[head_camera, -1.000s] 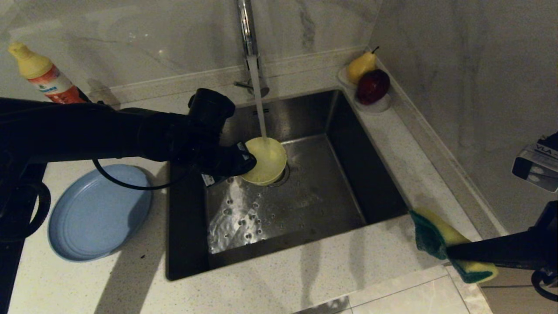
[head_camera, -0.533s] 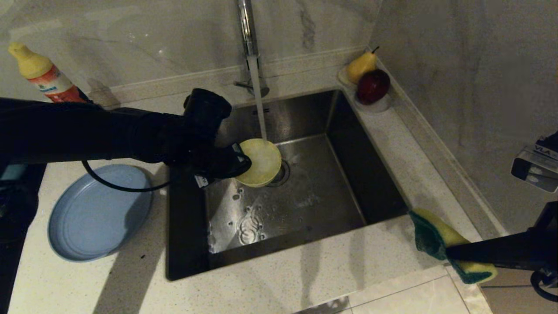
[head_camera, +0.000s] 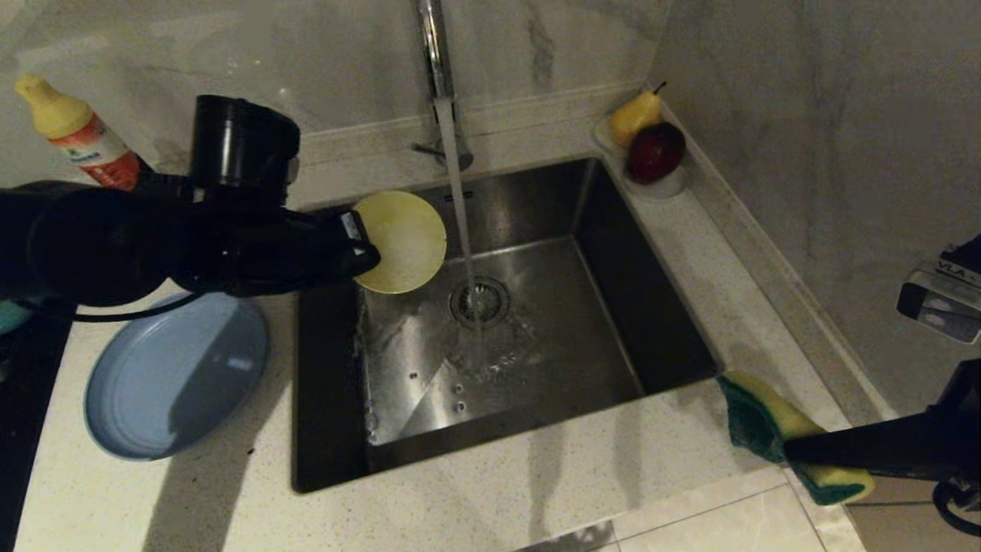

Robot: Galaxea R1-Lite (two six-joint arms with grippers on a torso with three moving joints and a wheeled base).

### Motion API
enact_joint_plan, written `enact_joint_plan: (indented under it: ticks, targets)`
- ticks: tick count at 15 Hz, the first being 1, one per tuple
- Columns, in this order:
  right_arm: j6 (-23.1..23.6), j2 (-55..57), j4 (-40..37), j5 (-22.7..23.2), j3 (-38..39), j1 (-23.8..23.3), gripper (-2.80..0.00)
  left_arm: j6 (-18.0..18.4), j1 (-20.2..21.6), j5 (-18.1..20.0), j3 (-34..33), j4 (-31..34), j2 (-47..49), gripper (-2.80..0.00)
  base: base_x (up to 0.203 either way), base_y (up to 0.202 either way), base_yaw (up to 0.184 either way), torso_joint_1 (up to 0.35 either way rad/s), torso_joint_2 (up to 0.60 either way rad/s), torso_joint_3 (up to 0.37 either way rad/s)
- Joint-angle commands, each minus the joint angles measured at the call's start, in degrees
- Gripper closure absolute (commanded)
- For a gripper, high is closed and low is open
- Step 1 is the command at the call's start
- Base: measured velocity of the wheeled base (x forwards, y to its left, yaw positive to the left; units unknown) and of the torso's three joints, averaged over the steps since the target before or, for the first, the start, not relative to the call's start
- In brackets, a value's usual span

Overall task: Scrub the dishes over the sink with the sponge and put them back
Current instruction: Wash the bowl

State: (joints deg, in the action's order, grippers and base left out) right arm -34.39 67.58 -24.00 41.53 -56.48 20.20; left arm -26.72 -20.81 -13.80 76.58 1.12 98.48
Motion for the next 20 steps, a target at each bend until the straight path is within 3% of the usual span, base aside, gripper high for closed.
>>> enact_joint_plan:
  ticks: [1,6,11,14,17,20]
  targets:
    - [-0.2,0.2,-0.2,0.2,0.1,0.3,0.00,7.9,1.8,-0.2,-9.6,-14.4,-6.3,0.00,0.000,0.000,0.000,0.000,0.00,0.000]
    - [-0.5,-0.4,-0.8,0.2,-0.2,0.3,0.00,19.2,2.9,0.1,-22.7,-42.4,-8.8,0.00,0.000,0.000,0.000,0.000,0.00,0.000]
    - [-0.7,-0.9,-0.8,0.2,0.0,1.7,0.00,24.8,2.9,0.9,-28.1,-59.2,-8.9,0.00,0.000,0.000,0.000,0.000,0.00,0.000]
    - [-0.5,-0.3,-0.8,0.2,0.2,1.8,0.00,27.0,2.9,1.4,-30.8,-66.8,-8.9,0.00,0.000,0.000,0.000,0.000,0.00,0.000]
    - [-0.7,-0.3,-0.8,0.2,0.1,2.0,0.00,29.2,2.9,6.0,-35.7,-74.1,-10.0,0.00,0.000,0.000,0.000,0.000,0.00,0.000]
    - [-0.7,-0.6,-0.5,0.3,-0.1,2.2,0.00,29.0,2.9,6.3,-35.2,-71.8,-10.6,0.00,0.000,0.000,0.000,0.000,0.00,0.000]
